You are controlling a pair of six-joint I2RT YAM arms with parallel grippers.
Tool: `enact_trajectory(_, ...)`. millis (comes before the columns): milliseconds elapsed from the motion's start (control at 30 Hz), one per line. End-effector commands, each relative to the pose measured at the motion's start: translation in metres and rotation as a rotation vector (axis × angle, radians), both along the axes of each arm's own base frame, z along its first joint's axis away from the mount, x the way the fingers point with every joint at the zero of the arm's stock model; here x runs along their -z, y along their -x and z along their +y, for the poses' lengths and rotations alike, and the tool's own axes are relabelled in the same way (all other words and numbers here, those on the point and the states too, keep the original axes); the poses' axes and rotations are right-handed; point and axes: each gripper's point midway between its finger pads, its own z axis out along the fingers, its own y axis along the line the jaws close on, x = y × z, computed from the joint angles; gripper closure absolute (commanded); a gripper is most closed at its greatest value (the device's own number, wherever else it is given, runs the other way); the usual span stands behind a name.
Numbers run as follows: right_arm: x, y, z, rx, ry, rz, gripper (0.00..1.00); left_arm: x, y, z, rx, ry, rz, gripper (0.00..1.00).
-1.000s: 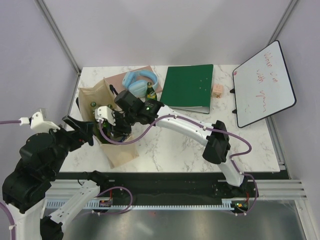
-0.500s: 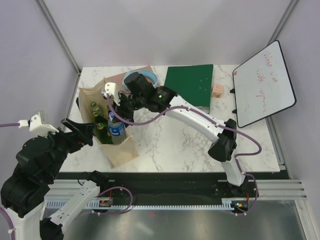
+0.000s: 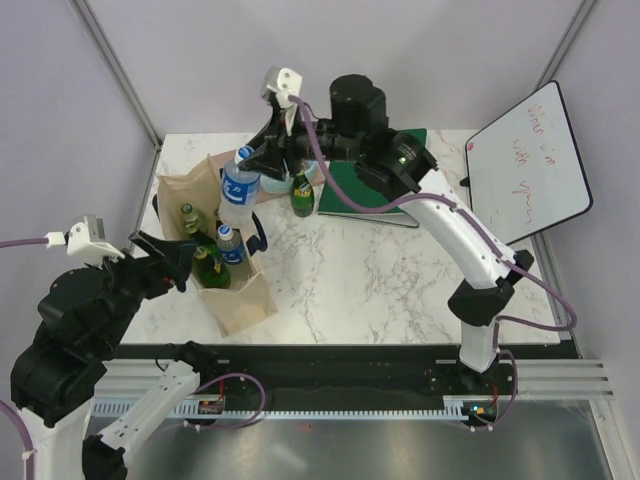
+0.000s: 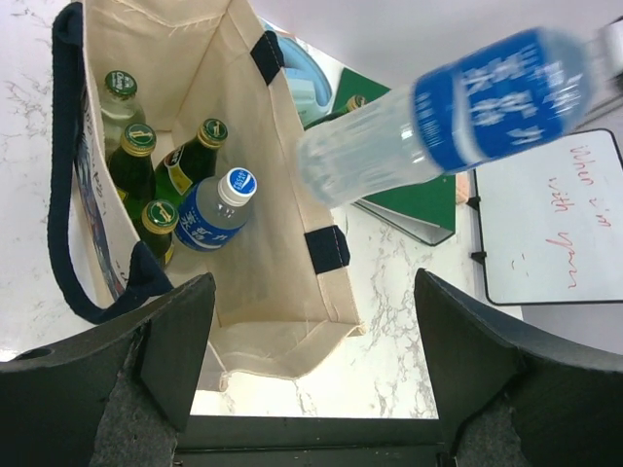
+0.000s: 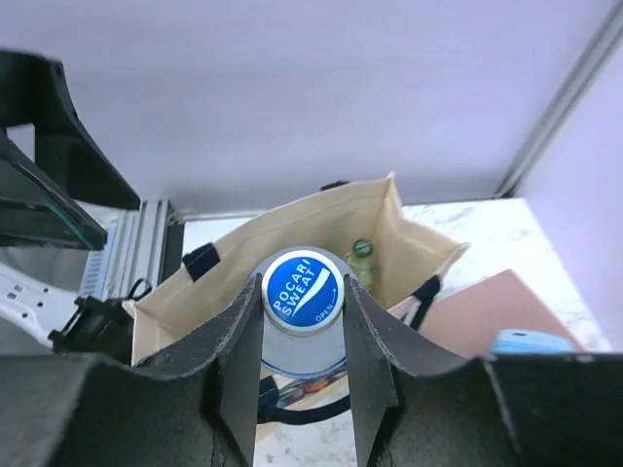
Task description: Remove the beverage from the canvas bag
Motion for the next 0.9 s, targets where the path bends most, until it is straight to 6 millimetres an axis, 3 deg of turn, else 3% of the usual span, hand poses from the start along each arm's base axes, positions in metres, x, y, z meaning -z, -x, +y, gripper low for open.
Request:
enact_trajectory(0, -0.136, 0.024, -0.068, 0.053, -0.306, -0.225, 1.0, 0.002, -0.016, -0.011, 0.039, -0.051, 0.003, 0.11)
enact_trajectory(133, -0.124, 0.008, -0.091, 0.13, -0.26, -0.21, 1.0, 0.008, -0.026, -0.017, 0.057, -0.074, 0.025, 0.11)
enact_trajectory(300, -0.074, -0.021, -0.13, 0.272, -0.135, -0.162, 1.0, 0.019, -0.038, -0.027, 0.083, -0.094, 0.048, 0.11)
enact_trajectory(333, -0.056, -0.025, -0.138, 0.298, -0.1, -0.133, 1.0, 0.021, -0.041, -0.028, 0.085, -0.099, 0.055, 0.11)
enact_trajectory(467, -0.008, -0.062, -0.196, 0.484, -0.017, -0.061, 1.0, 0.028, -0.049, -0.031, 0.086, -0.122, 0.07, 0.11)
enact_trajectory(633, 0.06, -0.077, -0.259, 0.661, 0.105, 0.006, 1.0, 0.033, -0.055, -0.031, 0.087, -0.15, 0.076, 0.1)
enact_trajectory(733, 0.092, -0.085, -0.297, 0.779, 0.155, 0.031, 1.0, 0.038, -0.057, -0.033, 0.092, -0.159, 0.086, 0.1)
enact_trajectory(867, 0.114, -0.096, -0.352, 0.957, 0.159, 0.061, 1.0, 0.043, -0.059, -0.035, 0.097, -0.159, 0.09, 0.1)
